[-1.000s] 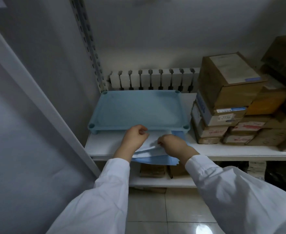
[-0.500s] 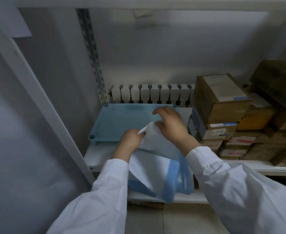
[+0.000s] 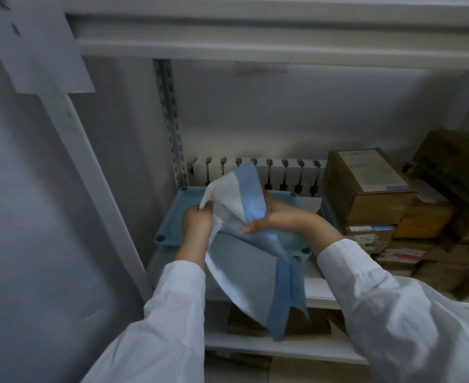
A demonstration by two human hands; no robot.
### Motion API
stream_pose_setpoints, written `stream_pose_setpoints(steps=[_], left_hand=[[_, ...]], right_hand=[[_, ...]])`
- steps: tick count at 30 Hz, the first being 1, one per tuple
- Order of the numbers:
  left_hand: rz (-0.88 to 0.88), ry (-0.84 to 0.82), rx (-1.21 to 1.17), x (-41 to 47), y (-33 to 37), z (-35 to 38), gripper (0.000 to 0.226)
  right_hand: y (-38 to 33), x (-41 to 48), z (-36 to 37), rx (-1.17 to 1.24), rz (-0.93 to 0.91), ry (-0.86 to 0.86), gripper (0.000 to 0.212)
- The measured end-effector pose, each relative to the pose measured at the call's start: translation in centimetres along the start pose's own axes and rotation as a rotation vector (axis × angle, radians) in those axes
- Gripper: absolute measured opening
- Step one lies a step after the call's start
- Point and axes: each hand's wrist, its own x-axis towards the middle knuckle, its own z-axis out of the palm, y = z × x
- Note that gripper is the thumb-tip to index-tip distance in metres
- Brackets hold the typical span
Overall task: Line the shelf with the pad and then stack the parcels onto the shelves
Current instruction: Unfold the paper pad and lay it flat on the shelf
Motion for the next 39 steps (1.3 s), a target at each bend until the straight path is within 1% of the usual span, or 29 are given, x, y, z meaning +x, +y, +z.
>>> stream_pose_setpoints(steps=[1, 2, 3, 4, 5, 6, 8, 10, 11, 12, 13, 14, 15, 16, 17, 18, 19, 20, 21, 23, 24, 25, 27, 29, 31, 33, 34, 36, 39], left_hand=[[-0.008, -0.007, -0.044, 0.0, 0.1, -0.2, 0.034], [-0.03, -0.03, -0.075, 0.0, 0.3, -0.4, 0.036], [-0.057, -0.062, -0.11, 0.0, 0.6, -0.6, 0.037], [-0.103, -0.102, -0.147, 0.1, 0.8, -0.9, 0.04], [-0.157, -0.149, -0.203, 0.3, 1.0, -1.1, 0.044], [-0.212, -0.201, -0.279, 0.3, 1.1, -1.5, 0.047], [-0.287, -0.286, -0.454, 0.0, 1.5, -2.0, 0.044], [-0.307, -0.31, -0.6, -0.4, 2.1, -2.2, 0.037], [-0.31, -0.305, -0.681, -0.7, 2.4, -2.2, 0.037], [-0.311, -0.298, -0.76, -0.8, 2.7, -2.2, 0.037], [-0.311, -0.295, -0.842, -0.9, 3.0, -2.1, 0.038], [-0.312, -0.289, -0.909, -1.0, 3.3, -1.9, 0.039], [-0.31, -0.281, -0.972, -1.1, 3.5, -1.7, 0.04], [-0.305, -0.272, -1.017, -1.2, 3.7, -1.6, 0.041], [-0.303, -0.264, -1.05, -1.3, 3.9, -1.4, 0.04], [-0.302, -0.254, -1.085, -1.2, 4.0, -1.3, 0.04], [-0.306, -0.247, -1.132, -1.0, 4.0, -1.1, 0.039], [-0.317, -0.236, -1.157, -0.8, 3.9, -1.1, 0.038], [-0.327, -0.233, -1.154, -0.6, 3.8, -1.2, 0.036], [-0.302, -0.191, -1.044, -0.4, 3.6, -1.5, 0.035], [-0.277, -0.168, -0.978, -0.3, 3.6, -1.6, 0.04], [-0.257, -0.138, -0.896, 0.1, 3.6, -1.7, 0.051], [-0.233, -0.09, -0.678, 0.5, 4.1, -2.0, 0.062], [-0.244, -0.11, -0.599, 0.2, 4.7, -2.1, 0.058], [-0.333, -0.132, -0.697, 0.2, 4.7, -2.4, 0.053], [-0.393, -0.169, -0.856, 0.5, 4.3, -2.7, 0.046], [-0.405, -0.192, -0.92, 0.8, 4.0, -2.8, 0.039], [-0.419, -0.235, -1.0, 1.2, 3.6, -2.7, 0.032], [-0.388, -0.326, -1.096, 2.4, 3.4, -2.0, 0.039]], right_hand=[[-0.6, -0.1, -0.2, -0.114, 0.078, -0.022, 0.092], [-0.9, -0.1, -0.3, -0.223, 0.152, -0.012, 0.078], [-1.1, 0.2, -0.5, -0.328, 0.202, 0.046, 0.059], [-1.3, 0.5, -0.6, -0.416, 0.235, 0.155, 0.042], [-1.4, 0.9, -0.8, -0.467, 0.251, 0.302, 0.032], [-1.4, 1.2, -0.9, -0.487, 0.238, 0.456, 0.029], [-1.0, 1.7, -1.3, -0.466, 0.14, 0.69, 0.041], [-0.7, 1.5, -1.0, -0.387, 0.021, 0.842, 0.058], [-0.7, 1.4, -0.7, -0.357, -0.039, 0.913, 0.059], [-0.9, 1.2, -0.3, -0.335, -0.103, 0.958, 0.054], [-1.0, 1.1, -0.1, -0.287, -0.174, 0.944, 0.046], [-1.3, 1.0, 0.0, -0.198, -0.229, 0.856, 0.04], [-1.6, 0.8, 0.1, -0.093, -0.237, 0.697, 0.037], [-2.0, 0.5, 0.1, -0.032, -0.202, 0.506, 0.04], [-2.2, 0.3, 0.2, -0.066, -0.149, 0.334, 0.05], [-2.2, 0.2, 0.3, -0.166, -0.089, 0.207, 0.061], [-2.1, 0.1, 0.4, -0.267, -0.035, 0.133, 0.068], [-2.0, 0.1, 0.6, -0.348, 0.006, 0.102, 0.068], [-1.9, 0.2, 0.7, -0.406, 0.035, 0.104, 0.061], [-1.5, 0.5, 0.6, -0.541, 0.052, 0.166, 0.034], [-1.5, 0.7, 0.4, -0.629, 0.059, 0.221, 0.022], [-1.5, 0.8, 0.2, -0.708, 0.067, 0.299, 0.016], [-1.8, 1.0, -0.5, -0.811, 0.067, 0.488, 0.02], [-2.2, 1.2, -0.9, -0.836, -0.008, 0.647, 0.026], [-2.8, 1.3, -0.9, -0.835, -0.03, 0.713, 0.037], [-3.2, 1.5, -0.9, -0.869, 0.101, 0.687, 0.048], [-3.3, 1.6, -0.9, -0.883, 0.18, 0.654, 0.049], [-3.2, 2.1, -1.1, -0.865, 0.281, 0.573, 0.039], [-2.6, 3.0, -1.8, -0.598, 0.293, 0.526, 0.034]])
